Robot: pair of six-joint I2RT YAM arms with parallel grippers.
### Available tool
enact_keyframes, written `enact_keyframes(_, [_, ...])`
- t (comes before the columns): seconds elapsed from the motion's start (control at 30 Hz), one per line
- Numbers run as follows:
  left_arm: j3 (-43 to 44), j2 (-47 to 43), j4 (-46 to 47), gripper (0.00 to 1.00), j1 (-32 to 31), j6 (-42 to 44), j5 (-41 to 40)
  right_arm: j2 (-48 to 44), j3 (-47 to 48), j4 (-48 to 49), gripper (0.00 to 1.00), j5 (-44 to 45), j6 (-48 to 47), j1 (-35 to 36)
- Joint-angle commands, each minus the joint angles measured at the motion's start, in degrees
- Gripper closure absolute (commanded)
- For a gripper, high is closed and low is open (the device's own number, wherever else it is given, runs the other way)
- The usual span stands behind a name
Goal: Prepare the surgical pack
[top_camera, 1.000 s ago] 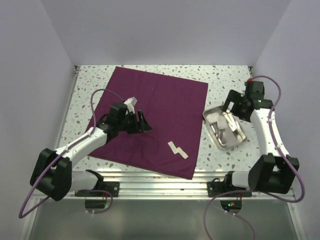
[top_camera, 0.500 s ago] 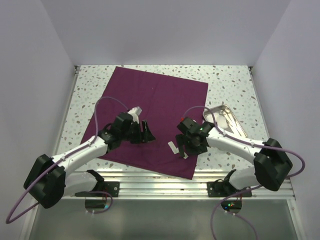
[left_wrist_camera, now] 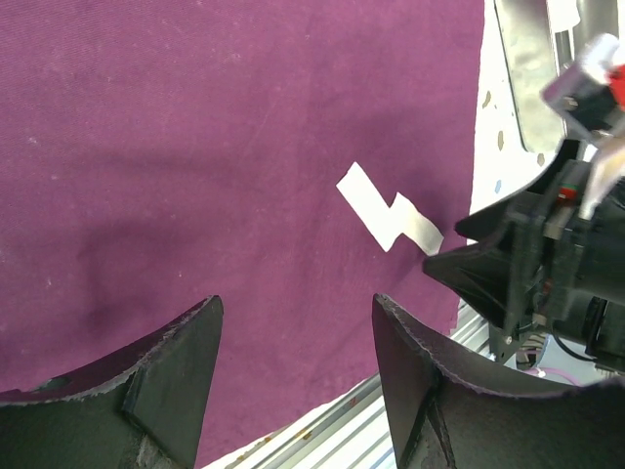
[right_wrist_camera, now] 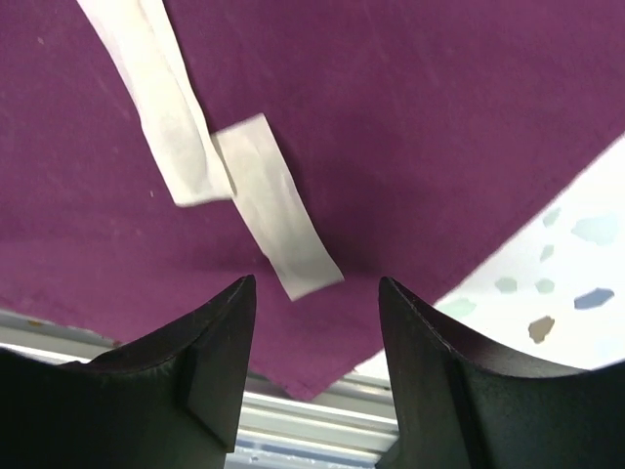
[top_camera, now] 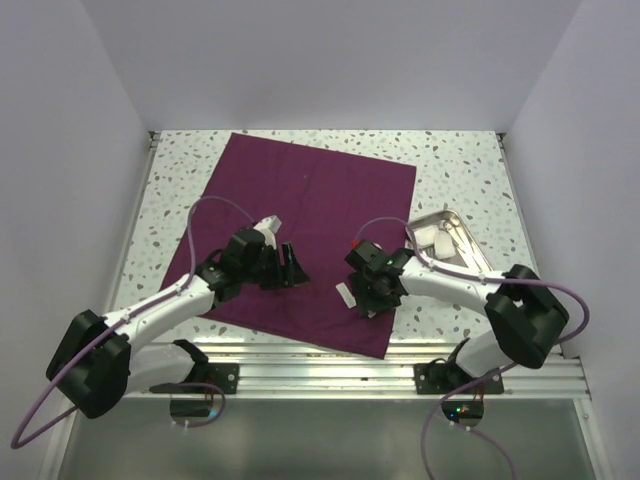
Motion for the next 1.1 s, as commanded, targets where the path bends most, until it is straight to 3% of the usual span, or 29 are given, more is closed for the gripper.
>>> enact_keyframes(0.0, [-0.27, -0.82, 2.28, 0.34, -0.17, -0.35, -0.73, 2.06, 2.85, 2.81, 0.44, 0.98, -2.14, 0.18])
enact_keyframes(0.2, [-0.1, -1.35, 1.84, 0.34, -0.17, -0.27, -0.91, 5.57, 4.44, 3.43, 0.5, 1.69, -3.99, 0.18])
enact_keyframes(0.3, [-0.01, -1.87, 1.22, 0.34, -0.17, 0.0, -1.26, 6.02, 4.79, 3.34, 0.56, 2.12, -3.9, 0.18])
enact_keyframes(0.33, [-0.01, -1.96, 1.05, 0.34, -0.17, 0.0, -1.43, 5.93, 4.79, 3.34, 0.63, 1.69, -3.9, 0.18])
enact_keyframes(0.6, [0.08, -2.32, 1.31, 0.34, -0.17, -0.09, -1.44, 2.51, 5.67, 0.71, 0.76, 3.35, -3.02, 0.18])
enact_keyframes(0.73, [0.34, -2.4, 1.05, 0.34, -0.26, 0.0, -1.44, 0.57, 6.98, -1.84, 0.91, 4.94, -2.67, 0.18])
enact_keyframes(0.83, [0.69, -2.49, 0.78, 0.34, -0.17, 0.09, -1.44, -0.13, 8.65, -3.33, 0.93, 7.39, -2.49, -0.09])
enact_keyframes(0.93, [0.96, -2.4, 0.52, 0.34, -0.17, 0.35, -1.35, -1.27, 9.97, -4.92, 0.96, 8.98, -2.58, -1.93])
enact_keyframes(1.07, [1.22, -2.32, 0.61, 0.34, -0.17, 0.52, -1.09, -4.44, 10.94, -6.67, 1.0, 8.81, -3.54, -11.38])
